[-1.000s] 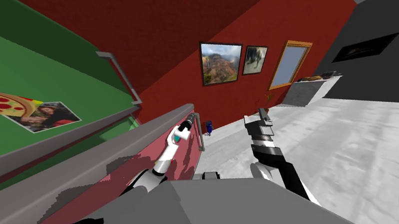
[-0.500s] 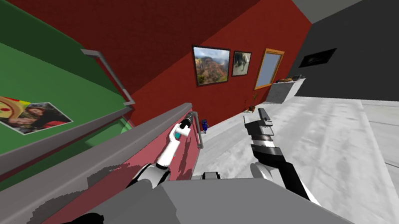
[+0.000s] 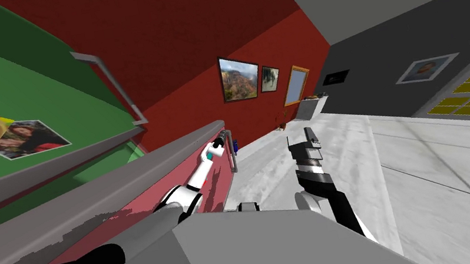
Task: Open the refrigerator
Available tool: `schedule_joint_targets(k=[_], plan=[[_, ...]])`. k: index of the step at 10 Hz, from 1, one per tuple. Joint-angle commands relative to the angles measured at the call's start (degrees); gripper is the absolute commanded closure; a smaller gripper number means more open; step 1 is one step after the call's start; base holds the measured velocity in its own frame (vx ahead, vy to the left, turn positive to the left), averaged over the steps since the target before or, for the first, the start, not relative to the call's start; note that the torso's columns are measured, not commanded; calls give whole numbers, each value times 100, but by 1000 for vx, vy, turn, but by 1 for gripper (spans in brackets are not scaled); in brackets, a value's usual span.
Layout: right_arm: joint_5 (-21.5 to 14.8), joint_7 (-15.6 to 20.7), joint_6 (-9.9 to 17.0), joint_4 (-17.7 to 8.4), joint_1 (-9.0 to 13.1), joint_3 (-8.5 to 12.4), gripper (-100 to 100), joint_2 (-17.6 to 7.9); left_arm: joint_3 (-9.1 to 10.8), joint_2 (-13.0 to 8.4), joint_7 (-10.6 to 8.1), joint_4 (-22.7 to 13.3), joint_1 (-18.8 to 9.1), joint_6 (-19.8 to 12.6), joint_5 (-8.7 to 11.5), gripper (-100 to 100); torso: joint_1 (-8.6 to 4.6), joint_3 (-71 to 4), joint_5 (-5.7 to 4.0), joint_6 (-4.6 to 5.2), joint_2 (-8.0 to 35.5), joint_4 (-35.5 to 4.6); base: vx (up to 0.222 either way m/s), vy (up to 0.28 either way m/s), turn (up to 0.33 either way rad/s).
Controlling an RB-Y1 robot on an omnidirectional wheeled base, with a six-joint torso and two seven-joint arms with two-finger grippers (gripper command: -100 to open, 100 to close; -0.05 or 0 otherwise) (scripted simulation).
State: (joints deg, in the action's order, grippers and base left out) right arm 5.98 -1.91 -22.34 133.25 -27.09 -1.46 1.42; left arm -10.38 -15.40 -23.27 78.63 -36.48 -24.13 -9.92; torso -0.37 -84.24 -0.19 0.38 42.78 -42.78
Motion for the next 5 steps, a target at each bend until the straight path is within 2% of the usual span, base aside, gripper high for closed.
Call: schedule_joint_targets(k=[1, 2, 3, 4, 5], plan=[[0, 0, 0, 1, -2, 0, 0, 0, 19, 48, -44, -402, -159, 82, -86, 100, 11, -14, 1, -38, -25, 7, -31, -2, 3], [0, 0, -1, 1, -4, 1, 0, 0, 174, 129, -295, -623, -410, 283, -341, 100, 39, -27, 11, -63, -44, 21, -170, -15, -278], [0, 0, 0, 0, -1, 0, 0, 0, 174, 129, -295, -784, -512, 283, -402, 100, 25, -14, 11, -12, -15, 18, -244, 18, -387], [0, 0, 0, 0, 0, 0, 0, 0, 174, 129, -295, -951, -557, 283, -402, 100, 6, -6, 3, 6, -9, 11, -149, 10, -175], [0, 0, 0, 1, -2, 0, 0, 0, 174, 129, -295, -1090, -557, 283, -402, 100, 10, -17, 1, -34, -30, 7, -34, -17, 3]])
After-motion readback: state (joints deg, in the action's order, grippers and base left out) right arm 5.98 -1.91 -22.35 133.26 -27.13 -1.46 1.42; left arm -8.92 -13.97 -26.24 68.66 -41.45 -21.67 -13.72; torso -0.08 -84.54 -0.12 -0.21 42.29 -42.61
